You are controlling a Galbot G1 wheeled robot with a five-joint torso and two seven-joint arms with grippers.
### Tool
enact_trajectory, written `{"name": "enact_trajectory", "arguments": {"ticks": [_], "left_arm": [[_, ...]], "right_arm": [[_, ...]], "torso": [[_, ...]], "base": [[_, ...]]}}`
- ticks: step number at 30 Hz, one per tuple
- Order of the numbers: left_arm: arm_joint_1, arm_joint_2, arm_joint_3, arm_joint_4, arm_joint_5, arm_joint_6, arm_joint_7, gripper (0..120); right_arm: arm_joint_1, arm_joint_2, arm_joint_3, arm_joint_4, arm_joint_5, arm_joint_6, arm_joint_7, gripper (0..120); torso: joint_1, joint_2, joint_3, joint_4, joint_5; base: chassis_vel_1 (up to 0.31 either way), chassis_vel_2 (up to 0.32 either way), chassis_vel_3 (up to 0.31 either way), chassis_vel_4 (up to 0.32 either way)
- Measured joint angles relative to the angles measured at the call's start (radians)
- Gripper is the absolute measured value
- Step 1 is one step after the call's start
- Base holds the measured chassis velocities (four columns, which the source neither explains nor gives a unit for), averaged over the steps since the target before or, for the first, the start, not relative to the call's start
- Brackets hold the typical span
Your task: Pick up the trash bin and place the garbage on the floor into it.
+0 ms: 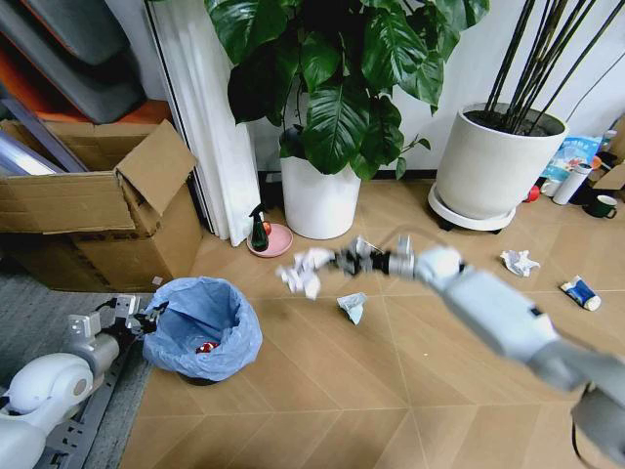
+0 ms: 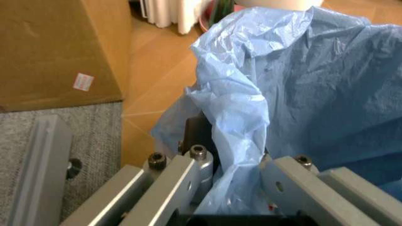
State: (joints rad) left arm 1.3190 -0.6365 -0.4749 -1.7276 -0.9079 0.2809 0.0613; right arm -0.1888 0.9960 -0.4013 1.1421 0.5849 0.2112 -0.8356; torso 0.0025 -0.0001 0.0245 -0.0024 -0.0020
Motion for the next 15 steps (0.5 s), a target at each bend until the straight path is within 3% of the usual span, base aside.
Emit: {"name": "enact_trajectory", "arguments": {"ticks": [7, 15], "left_arm": [[-0.027, 0.004, 0.021, -0.015, -0.012, -0.003, 0.009, 0], [-0.019, 0.002, 0.024, -0.022, -0.015, -0.006, 0.025, 0]], "right_arm": [[0.128, 0.112, -0.094, -0.047, -0.054, 0.046, -0.06, 0], [0.17, 0.251, -0.131, -0.115, -0.13, 0.097, -0.108, 0]], "torso": [[0.0, 0.0, 0.0, -0.0003, 0.0], [0.0, 0.0, 0.0, 0.0003, -0.0002]], "base": [[0.0, 0.0, 0.0, 0.0], [0.0, 0.0, 0.0, 0.0]]}}
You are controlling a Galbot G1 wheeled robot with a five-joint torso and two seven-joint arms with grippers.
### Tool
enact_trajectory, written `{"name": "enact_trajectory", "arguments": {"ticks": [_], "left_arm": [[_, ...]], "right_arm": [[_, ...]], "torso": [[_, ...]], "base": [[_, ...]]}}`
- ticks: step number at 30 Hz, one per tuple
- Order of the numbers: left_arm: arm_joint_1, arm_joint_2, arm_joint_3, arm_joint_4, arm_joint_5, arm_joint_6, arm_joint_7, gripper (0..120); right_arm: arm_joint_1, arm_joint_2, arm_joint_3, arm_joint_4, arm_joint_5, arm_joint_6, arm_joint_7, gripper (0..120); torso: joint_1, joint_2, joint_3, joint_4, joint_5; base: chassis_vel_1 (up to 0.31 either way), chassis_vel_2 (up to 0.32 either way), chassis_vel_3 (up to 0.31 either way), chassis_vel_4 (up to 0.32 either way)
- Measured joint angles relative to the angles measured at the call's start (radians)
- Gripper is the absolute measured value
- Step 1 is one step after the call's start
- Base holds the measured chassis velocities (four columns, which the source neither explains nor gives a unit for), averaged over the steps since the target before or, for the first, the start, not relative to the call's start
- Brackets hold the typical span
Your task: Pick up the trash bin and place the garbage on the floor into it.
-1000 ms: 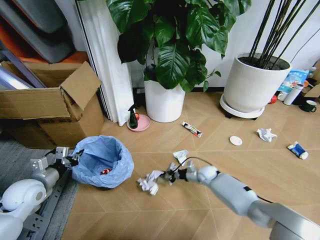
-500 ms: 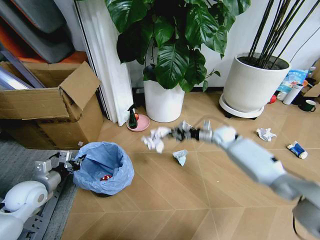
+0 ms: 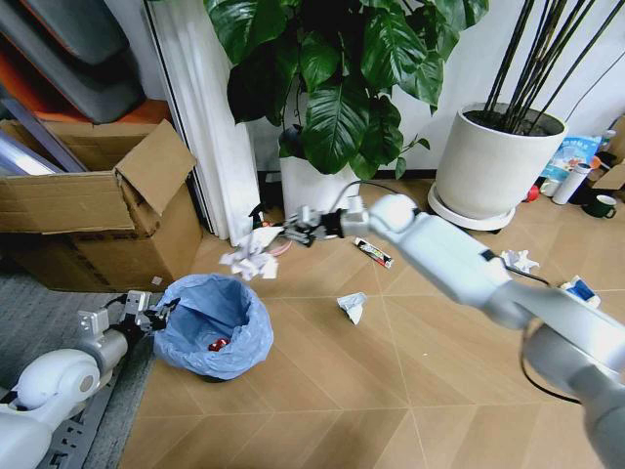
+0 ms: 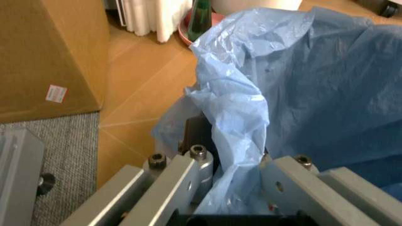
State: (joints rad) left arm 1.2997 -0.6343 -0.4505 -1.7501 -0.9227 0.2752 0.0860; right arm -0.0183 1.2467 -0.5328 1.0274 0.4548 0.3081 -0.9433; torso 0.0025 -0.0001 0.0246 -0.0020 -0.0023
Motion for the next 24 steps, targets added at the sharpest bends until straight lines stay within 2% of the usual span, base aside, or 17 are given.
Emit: {"name": "enact_trajectory", "arguments": {"ticks": [5, 15, 24], "left_arm": [[-0.004, 0.007, 0.0, 0.0, -0.002, -0.001, 0.002, 0], [-0.003, 0.008, -0.007, 0.006, -0.002, -0.001, 0.002, 0], [0.004, -0.004, -0.017, -0.004, -0.003, -0.001, 0.002, 0]], "right_arm": [[0.045, 0.053, -0.016, -0.041, -0.1, 0.046, -0.049, 0], [0.081, 0.079, -0.016, -0.027, -0.235, 0.133, -0.117, 0], [0.106, 0.138, -0.008, -0.02, -0.341, 0.206, -0.174, 0]], "torso": [[0.0, 0.0, 0.0, -0.0007, 0.0002], [0.0, 0.0, 0.0, -0.0006, 0.0003], [0.0, 0.0, 0.0, -0.0004, 0.0003]], "base": [[0.0, 0.0, 0.0, 0.0], [0.0, 0.0, 0.0, 0.0], [0.0, 0.0, 0.0, 0.0]]}}
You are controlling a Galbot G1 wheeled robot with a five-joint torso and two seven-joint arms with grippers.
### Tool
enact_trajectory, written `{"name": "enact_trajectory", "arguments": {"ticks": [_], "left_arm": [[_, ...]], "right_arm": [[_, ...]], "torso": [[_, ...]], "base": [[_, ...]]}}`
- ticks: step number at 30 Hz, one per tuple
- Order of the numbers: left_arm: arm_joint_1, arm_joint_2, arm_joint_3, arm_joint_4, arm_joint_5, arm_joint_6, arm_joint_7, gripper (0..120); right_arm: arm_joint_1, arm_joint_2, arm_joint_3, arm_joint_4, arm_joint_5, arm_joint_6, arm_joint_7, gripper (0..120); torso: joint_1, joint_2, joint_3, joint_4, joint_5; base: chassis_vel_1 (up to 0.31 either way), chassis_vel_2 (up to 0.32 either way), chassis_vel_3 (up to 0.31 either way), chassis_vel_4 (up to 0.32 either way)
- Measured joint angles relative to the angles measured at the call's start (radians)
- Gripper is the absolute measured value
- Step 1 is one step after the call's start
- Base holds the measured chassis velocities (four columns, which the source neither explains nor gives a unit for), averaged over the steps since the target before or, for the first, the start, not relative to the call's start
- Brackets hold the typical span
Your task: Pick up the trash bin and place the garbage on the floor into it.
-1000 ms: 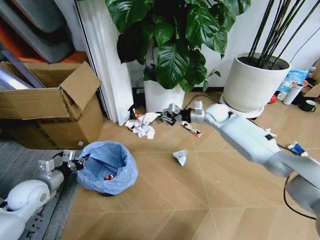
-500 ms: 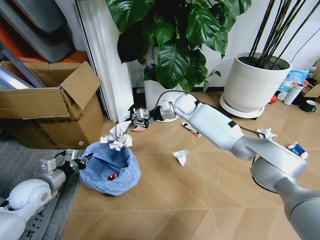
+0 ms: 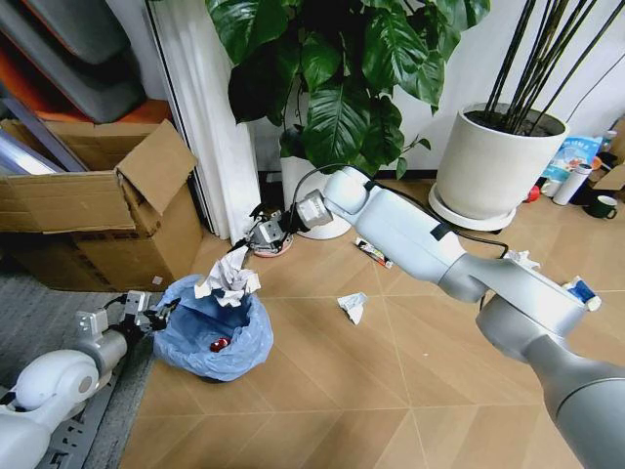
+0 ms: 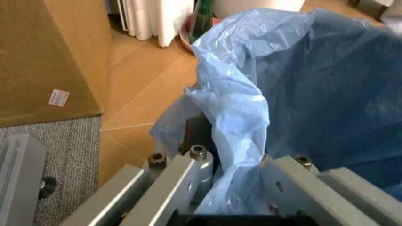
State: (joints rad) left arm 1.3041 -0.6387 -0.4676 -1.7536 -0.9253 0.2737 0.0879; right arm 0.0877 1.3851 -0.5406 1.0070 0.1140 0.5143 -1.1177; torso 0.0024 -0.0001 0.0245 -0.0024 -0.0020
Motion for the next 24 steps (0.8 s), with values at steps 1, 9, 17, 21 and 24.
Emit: {"name": "enact_trajectory", "arguments": {"ticks": [1, 9, 17, 21, 24], "left_arm": [[0.0, 0.0, 0.0, -0.001, 0.0, 0.0, 0.0, 0], [0.0, 0.006, -0.006, -0.006, -0.002, -0.001, 0.005, 0], [0.001, 0.008, -0.015, -0.007, -0.006, -0.002, 0.007, 0], [0.003, 0.009, -0.02, -0.008, -0.011, -0.002, 0.007, 0], [0.005, 0.009, -0.024, -0.01, -0.013, -0.002, 0.007, 0]], "right_arm": [[0.002, 0.005, 0.0, -0.002, -0.007, 0.004, -0.005, 0], [0.022, 0.053, -0.006, -0.031, -0.07, 0.04, -0.04, 0], [0.018, 0.066, -0.024, -0.033, -0.069, 0.037, -0.043, 0], [0.003, 0.072, -0.033, -0.037, -0.066, 0.032, -0.041, 4], [-0.011, 0.075, -0.037, -0.04, -0.064, 0.028, -0.039, 12]], "torso": [[0.0, 0.0, 0.0, 0.0, 0.0], [0.0, 0.0, 0.0, 0.0, 0.0001], [0.0, 0.0, 0.0, -0.0001, 0.0], [0.0, 0.0, 0.0, -0.0002, 0.0], [0.0, 0.0, 0.0, -0.0002, 0.0001]], "base": [[0.0, 0.0, 0.0, 0.0], [0.0, 0.0, 0.0, 0.0], [0.0, 0.0, 0.0, 0.0], [0.0, 0.0, 0.0, 0.0], [0.0, 0.0, 0.0, 0.0]]}}
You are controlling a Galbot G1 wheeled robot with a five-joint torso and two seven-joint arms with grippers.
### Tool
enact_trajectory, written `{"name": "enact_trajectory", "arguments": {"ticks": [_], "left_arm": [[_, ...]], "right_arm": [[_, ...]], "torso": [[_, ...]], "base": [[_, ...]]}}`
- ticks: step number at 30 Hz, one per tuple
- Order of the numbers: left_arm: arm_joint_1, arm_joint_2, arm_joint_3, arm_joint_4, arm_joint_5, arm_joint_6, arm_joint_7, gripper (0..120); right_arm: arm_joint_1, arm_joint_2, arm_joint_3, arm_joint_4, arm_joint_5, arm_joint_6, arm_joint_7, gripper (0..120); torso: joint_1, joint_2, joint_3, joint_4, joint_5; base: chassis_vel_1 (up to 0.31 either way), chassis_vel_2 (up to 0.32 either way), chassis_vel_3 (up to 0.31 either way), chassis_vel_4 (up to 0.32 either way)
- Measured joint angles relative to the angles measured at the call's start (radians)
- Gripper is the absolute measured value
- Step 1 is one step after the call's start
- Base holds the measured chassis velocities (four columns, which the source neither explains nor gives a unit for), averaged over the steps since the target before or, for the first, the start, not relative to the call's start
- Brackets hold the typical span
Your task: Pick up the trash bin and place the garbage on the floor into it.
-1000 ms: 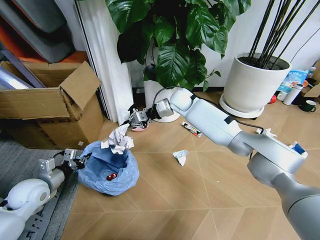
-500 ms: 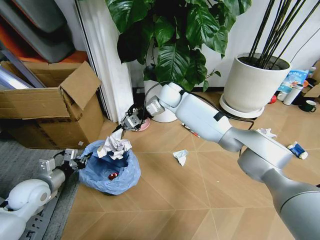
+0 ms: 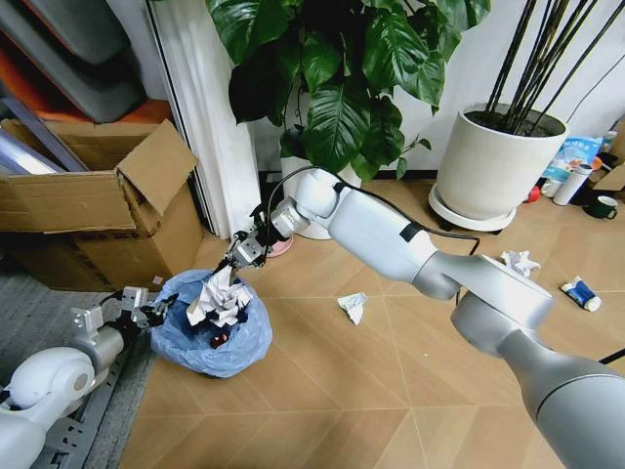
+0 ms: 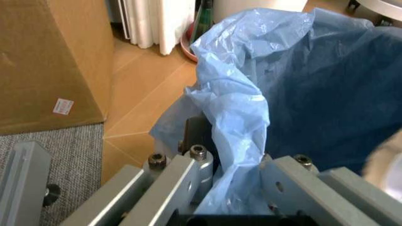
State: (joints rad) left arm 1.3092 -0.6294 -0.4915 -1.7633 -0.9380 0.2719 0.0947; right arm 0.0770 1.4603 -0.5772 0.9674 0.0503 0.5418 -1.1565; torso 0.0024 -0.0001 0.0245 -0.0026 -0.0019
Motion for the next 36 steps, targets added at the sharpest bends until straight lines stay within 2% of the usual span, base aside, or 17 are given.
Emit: {"name": "enact_trajectory", "arguments": {"ticks": [1, 4, 8, 9, 12, 14, 16, 19, 24, 30, 32, 36], "left_arm": [[0.0, 0.0, 0.0, 0.0, 0.0, 0.0, 0.0, 0], [0.0, 0.0, -0.002, -0.001, -0.006, 0.0, -0.001, 0], [-0.001, -0.001, -0.002, 0.0, -0.008, 0.0, -0.001, 0], [-0.001, -0.003, -0.002, 0.007, -0.009, 0.0, -0.001, 0], [0.0, -0.005, -0.002, 0.014, -0.014, 0.0, -0.003, 0], [0.002, -0.005, -0.003, 0.015, -0.019, 0.0, -0.003, 0], [0.003, -0.005, -0.004, 0.015, -0.02, 0.0, -0.003, 0], [0.001, -0.004, -0.005, 0.014, -0.022, 0.0, -0.003, 0], [0.004, -0.008, -0.011, 0.015, -0.022, 0.0, -0.004, 0], [0.01, -0.02, -0.02, 0.016, -0.021, 0.0, -0.004, 0], [0.011, -0.024, -0.026, 0.014, -0.022, 0.0, -0.005, 0], [0.009, -0.027, -0.037, 0.014, -0.027, 0.0, -0.006, 0]], "right_arm": [[0.0, 0.0, 0.0, 0.0, 0.0, 0.0, 0.0, 12], [-0.012, 0.001, -0.011, -0.004, -0.002, -0.002, 0.0, 28], [-0.014, 0.003, -0.013, -0.006, -0.008, -0.001, -0.002, 38], [-0.013, 0.004, -0.013, -0.006, -0.008, -0.001, -0.004, 47], [-0.006, 0.001, -0.018, -0.006, -0.004, 0.0, -0.008, 53], [0.002, -0.007, -0.031, -0.001, 0.01, 0.001, -0.014, 65], [0.004, -0.01, -0.036, 0.001, 0.016, 0.001, -0.016, 67], [0.009, -0.018, -0.044, 0.009, 0.028, 0.001, -0.018, 81], [0.0, -0.026, -0.017, 0.003, 0.082, -0.046, 0.022, 98], [-0.05, -0.055, 0.028, -0.009, 0.199, -0.134, 0.126, 100], [-0.119, -0.09, 0.079, -0.026, 0.302, -0.182, 0.234, 100], [-0.215, -0.139, 0.162, -0.039, 0.377, -0.216, 0.362, 100]], "torso": [[0.0, 0.0, 0.0, 0.0, 0.0], [0.0, 0.0, 0.0, 0.0, 0.0], [0.0, 0.0, 0.0, 0.0, 0.0], [0.0, 0.0, 0.0, 0.0, 0.0], [0.0, 0.0, 0.0, 0.0002, -0.0001], [0.0, 0.0, 0.0, 0.0002, 0.0], [0.0, 0.0, 0.0, 0.0002, 0.0], [0.0, 0.0, 0.0, 0.0, 0.0], [0.0, 0.0, 0.0, 0.0002, 0.0], [0.0, 0.0, 0.0, 0.0004, 0.0], [0.0, 0.0, 0.0, 0.0001, 0.0001], [0.0, 0.0, 0.0, -0.0003, 0.0002]], "base": [[0.0, 0.0, 0.0, 0.0], [0.0, 0.0, 0.0, 0.0], [0.0, 0.0, 0.0, 0.0], [0.0, 0.0, 0.0, 0.0], [0.0, 0.0, 0.0, 0.0], [0.0, 0.0, 0.0, 0.0], [0.0, 0.0, 0.0, 0.0], [0.0, 0.0, 0.0, 0.0], [0.0, 0.0, 0.0, 0.0], [0.0, 0.0, 0.0, 0.0], [0.0, 0.0, 0.0, 0.0], [0.0, 0.0, 0.0, 0.0]]}}
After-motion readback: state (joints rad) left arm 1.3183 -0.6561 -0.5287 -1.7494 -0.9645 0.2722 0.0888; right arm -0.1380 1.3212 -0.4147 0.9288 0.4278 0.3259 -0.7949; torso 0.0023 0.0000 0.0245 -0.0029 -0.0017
